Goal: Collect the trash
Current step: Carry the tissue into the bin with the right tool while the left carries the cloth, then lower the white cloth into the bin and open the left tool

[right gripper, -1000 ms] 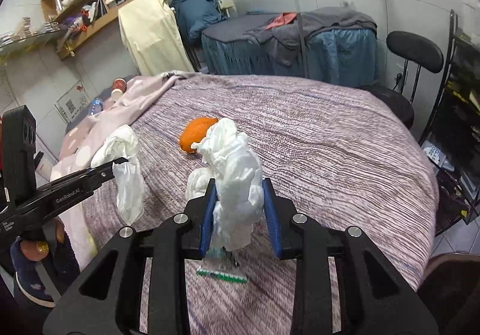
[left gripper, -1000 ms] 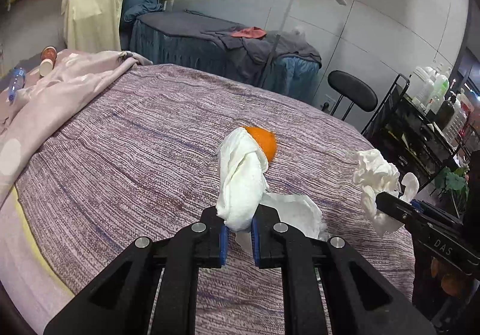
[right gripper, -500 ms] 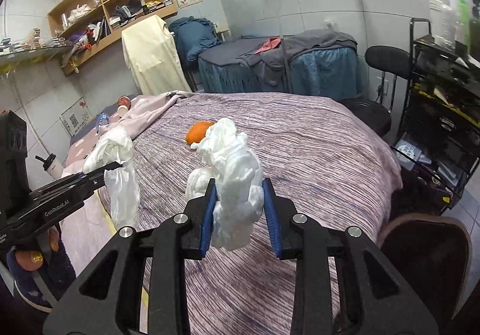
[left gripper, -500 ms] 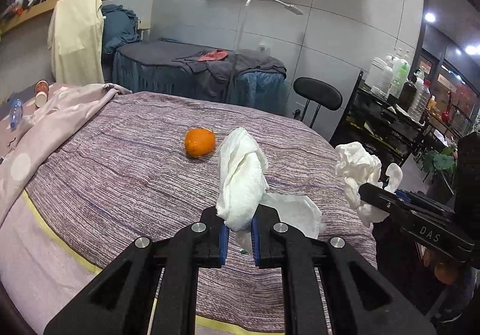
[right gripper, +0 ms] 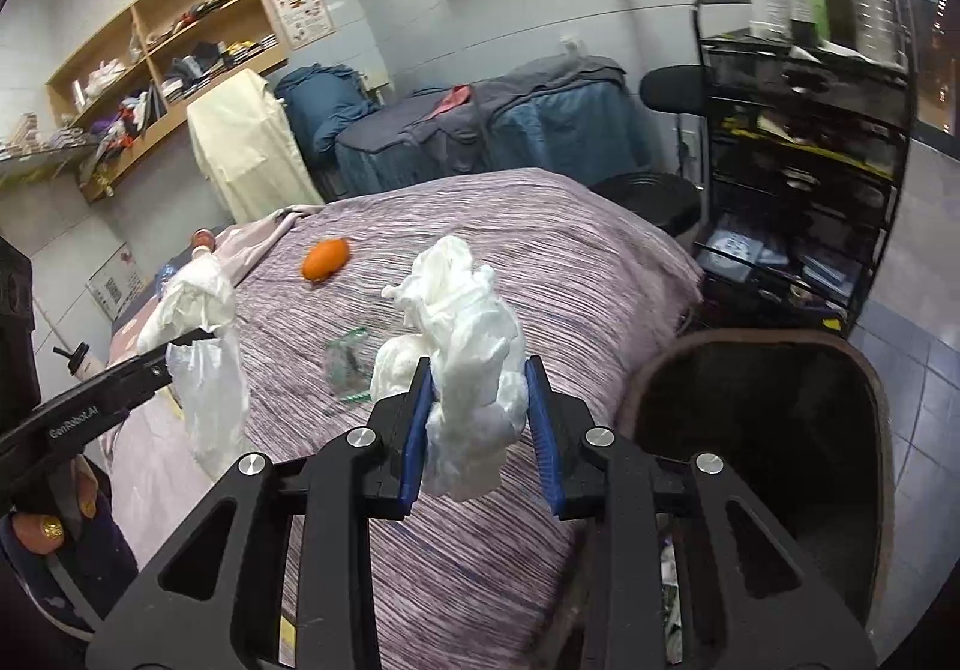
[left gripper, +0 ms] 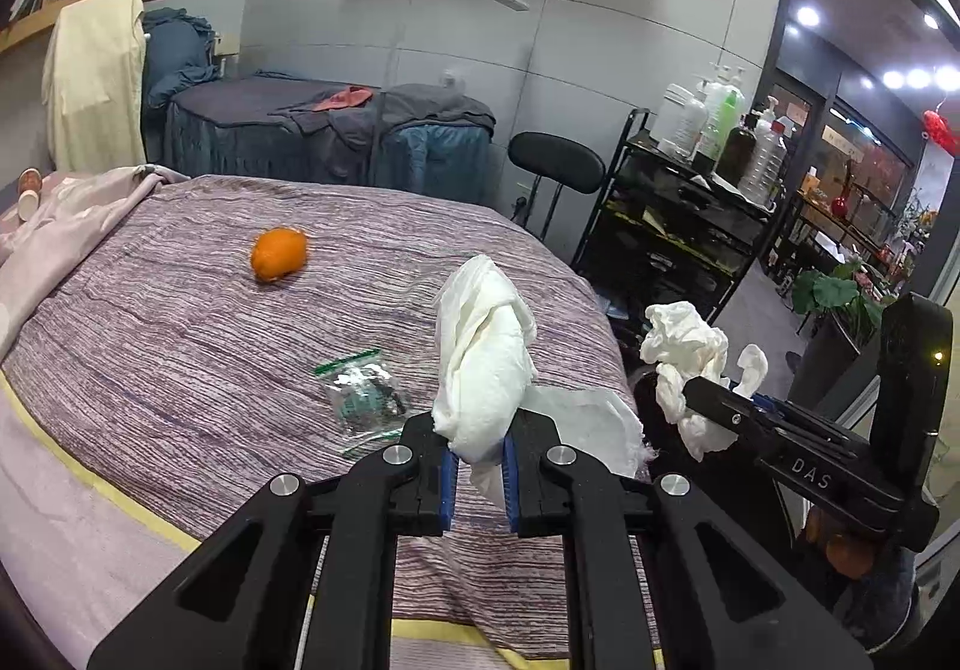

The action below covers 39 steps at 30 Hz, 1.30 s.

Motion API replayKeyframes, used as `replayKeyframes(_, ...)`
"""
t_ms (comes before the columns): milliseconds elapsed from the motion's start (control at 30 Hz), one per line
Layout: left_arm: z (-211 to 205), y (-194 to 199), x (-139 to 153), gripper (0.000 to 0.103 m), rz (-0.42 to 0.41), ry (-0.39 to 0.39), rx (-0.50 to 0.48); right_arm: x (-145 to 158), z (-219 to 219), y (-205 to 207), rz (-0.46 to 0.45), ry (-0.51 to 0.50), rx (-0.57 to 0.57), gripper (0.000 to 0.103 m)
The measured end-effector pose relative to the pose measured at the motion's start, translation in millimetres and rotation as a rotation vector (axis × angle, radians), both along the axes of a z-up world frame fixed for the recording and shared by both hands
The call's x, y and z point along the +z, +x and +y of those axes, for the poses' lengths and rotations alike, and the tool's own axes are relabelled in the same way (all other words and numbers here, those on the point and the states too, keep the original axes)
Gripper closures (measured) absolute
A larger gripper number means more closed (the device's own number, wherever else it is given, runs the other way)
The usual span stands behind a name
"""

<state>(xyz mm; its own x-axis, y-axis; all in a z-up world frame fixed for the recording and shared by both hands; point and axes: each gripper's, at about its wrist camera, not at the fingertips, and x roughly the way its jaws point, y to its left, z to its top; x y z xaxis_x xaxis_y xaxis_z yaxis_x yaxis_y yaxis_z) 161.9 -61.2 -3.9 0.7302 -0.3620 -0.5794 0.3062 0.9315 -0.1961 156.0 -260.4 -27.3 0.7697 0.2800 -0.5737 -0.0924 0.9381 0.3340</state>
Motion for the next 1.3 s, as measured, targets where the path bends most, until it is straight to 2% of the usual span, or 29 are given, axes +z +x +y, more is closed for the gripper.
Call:
replayKeyframes(433, -70, -18, -16, 0.091, 0.046, -0.013, -0.16, -40, -73, -45, 0.084, 0.018, -0.186, 0.072)
replayKeyframes(800, -105, -26, -29, 0.091, 0.086, 0.002, -0.234, -67, -100, -60, 0.156, -0.017, -0.287, 0.071)
replayKeyframes(900, -112, -29, -32, 0.091, 0.098, 0.007, -0.247, -77, -107, -62, 0.178, -0.018, -0.319, 0.063)
replayKeyframes(967, -116, -30, -32, 0.091, 0.102, 0.013, -0.253, -83, -110, -64, 0.192, -0.014, -0.333, 0.052)
replayKeyframes(1000, -117, -30, -33, 0.091, 0.104, 0.015, -0.256, -86, -112, -65, 0.196, -0.013, -0.341, 0.043)
replayKeyframes(1033, -119, -30, -34, 0.091, 0.107, 0.016, -0.259, -87, -113, -65, 0.196, -0.01, -0.344, 0.039)
replayKeyframes(1133, -125, -30, -36, 0.091, 0.114, 0.026, -0.269, -89, -117, -68, 0.198, -0.009, -0.364, 0.032)
replayKeyframes(1300, -135, -30, -41, 0.091, 0.131, 0.038, -0.288, -82, -120, -72, 0.169, -0.021, -0.391, 0.031)
